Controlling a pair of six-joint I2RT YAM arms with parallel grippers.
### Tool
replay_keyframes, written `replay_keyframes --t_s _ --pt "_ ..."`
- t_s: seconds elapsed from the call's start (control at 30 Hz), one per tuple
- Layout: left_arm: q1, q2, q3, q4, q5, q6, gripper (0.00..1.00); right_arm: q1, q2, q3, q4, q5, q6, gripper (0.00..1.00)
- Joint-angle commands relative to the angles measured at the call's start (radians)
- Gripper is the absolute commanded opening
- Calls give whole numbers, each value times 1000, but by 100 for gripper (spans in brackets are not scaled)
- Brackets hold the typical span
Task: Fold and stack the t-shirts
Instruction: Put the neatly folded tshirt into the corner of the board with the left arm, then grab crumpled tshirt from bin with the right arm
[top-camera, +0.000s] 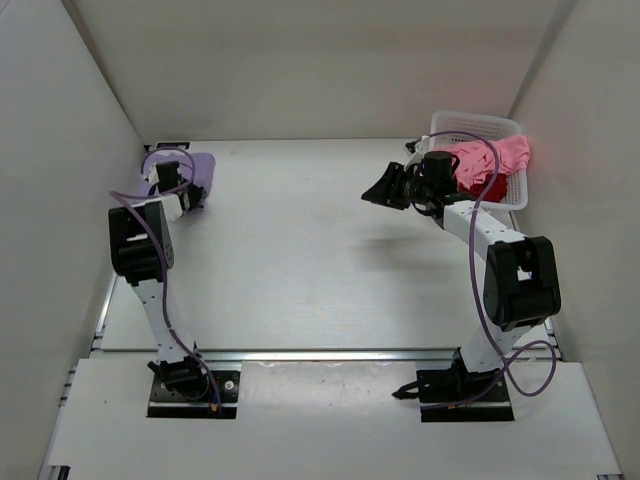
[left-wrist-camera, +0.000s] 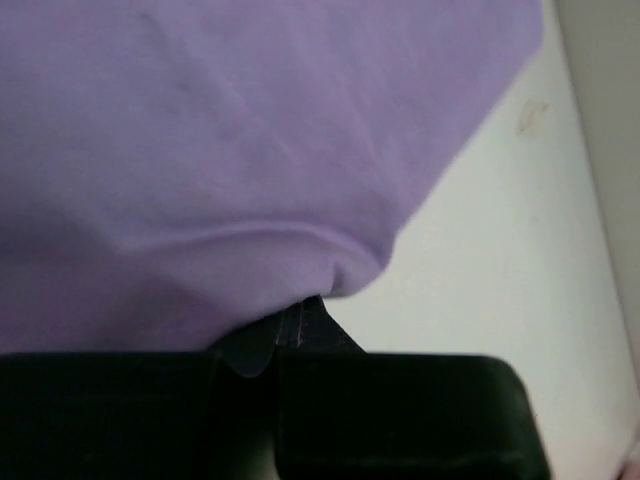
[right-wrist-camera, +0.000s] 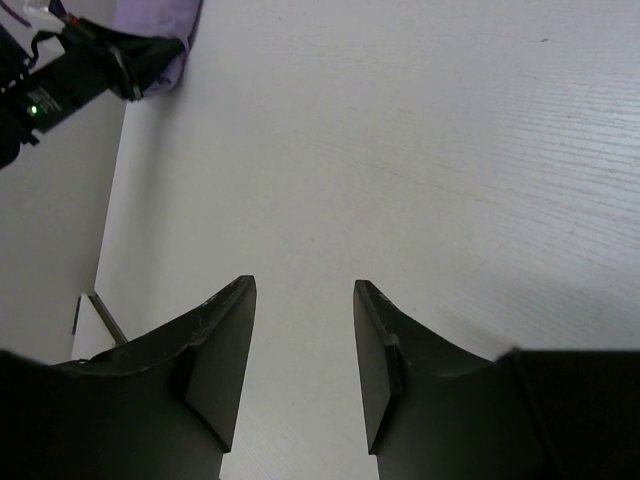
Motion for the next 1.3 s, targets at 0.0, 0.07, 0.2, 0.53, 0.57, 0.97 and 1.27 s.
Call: replay_keyframes --t_s 0.0,0.07,0.2,0.53,0.57,0.97,1.27 --pt "6 77 232 -116 10 58 0 -17 -1 49 5 17 -17 41" --pt "-9 150 331 -159 19 63 0 -21 -1 46 2 26 -21 41" --pt "-23 140 324 -127 99 46 11 -32 19 74 -10 34 -17 42" --pt "-291 -322 -151 134 79 143 98 -178 63 342 -211 313 -138 11" --pt "-337 -337 -125 113 71 184 99 -210 84 354 -250 374 -151 3" --pt "-653 -402 -224 131 172 167 30 -344 368 661 -511 703 -345 38" --pt "-666 -540 -417 203 255 118 37 -348 533 859 -602 675 -374 26"
